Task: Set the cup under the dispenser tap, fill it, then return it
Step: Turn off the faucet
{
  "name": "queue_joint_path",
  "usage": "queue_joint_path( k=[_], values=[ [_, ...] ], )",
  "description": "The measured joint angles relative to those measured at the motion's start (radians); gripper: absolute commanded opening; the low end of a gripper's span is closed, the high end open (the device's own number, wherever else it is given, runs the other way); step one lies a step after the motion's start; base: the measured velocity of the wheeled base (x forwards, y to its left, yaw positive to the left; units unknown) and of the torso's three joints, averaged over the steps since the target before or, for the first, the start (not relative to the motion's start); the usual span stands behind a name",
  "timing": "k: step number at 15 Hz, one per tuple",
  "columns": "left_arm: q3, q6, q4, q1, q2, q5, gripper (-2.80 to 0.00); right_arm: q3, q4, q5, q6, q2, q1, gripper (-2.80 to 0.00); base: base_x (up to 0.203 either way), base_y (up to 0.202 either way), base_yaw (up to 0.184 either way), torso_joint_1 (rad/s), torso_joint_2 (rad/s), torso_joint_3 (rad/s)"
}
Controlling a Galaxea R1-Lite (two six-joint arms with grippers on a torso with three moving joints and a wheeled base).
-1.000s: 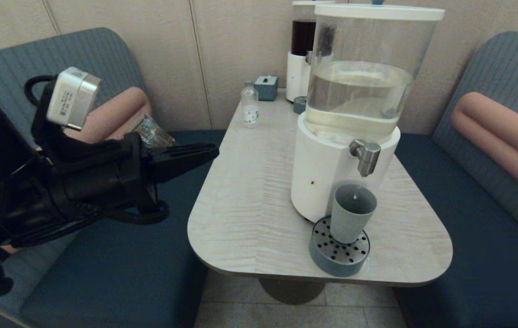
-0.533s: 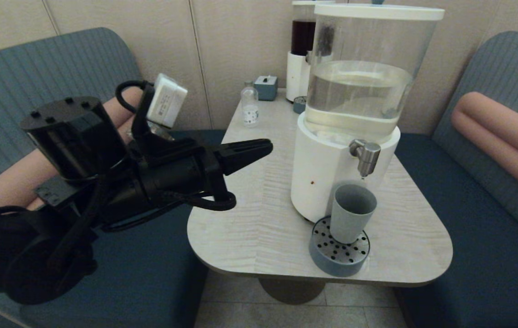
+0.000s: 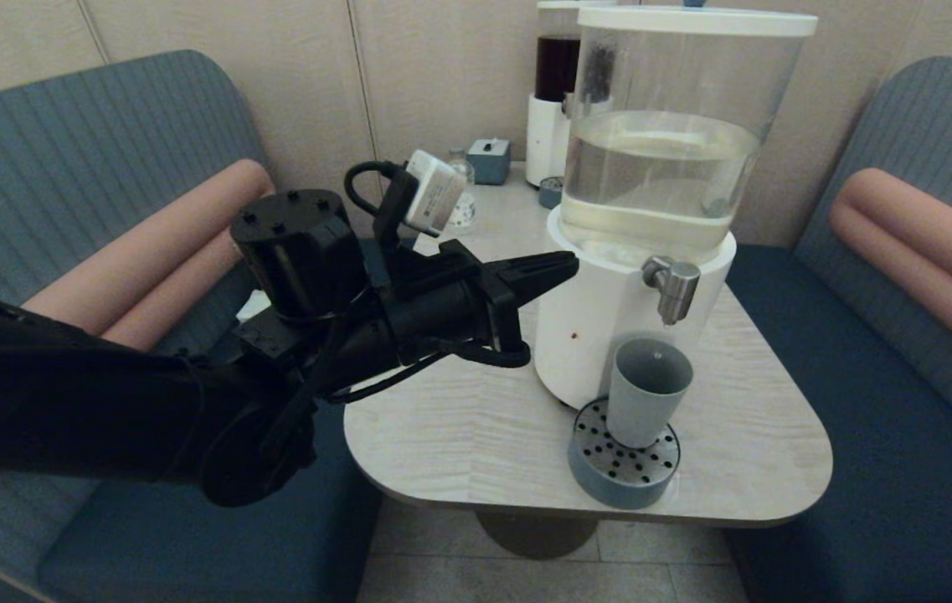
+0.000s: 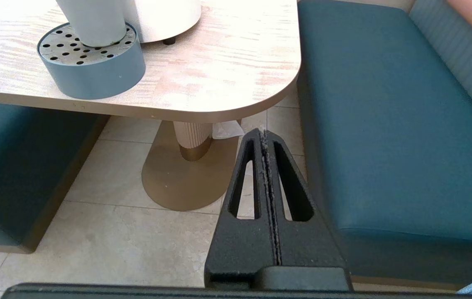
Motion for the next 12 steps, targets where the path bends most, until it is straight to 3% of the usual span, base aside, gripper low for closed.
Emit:
queue_joint_path(
  k=[12],
  values=[
    [-0.142,0.01,0.022,-0.061,0.13,0.013,-2.8,0.0,0.0,0.0,0.0,0.0,0.0,-2.8,0.0,0.0,0.0,0.0,0.0,0.0]
  ],
)
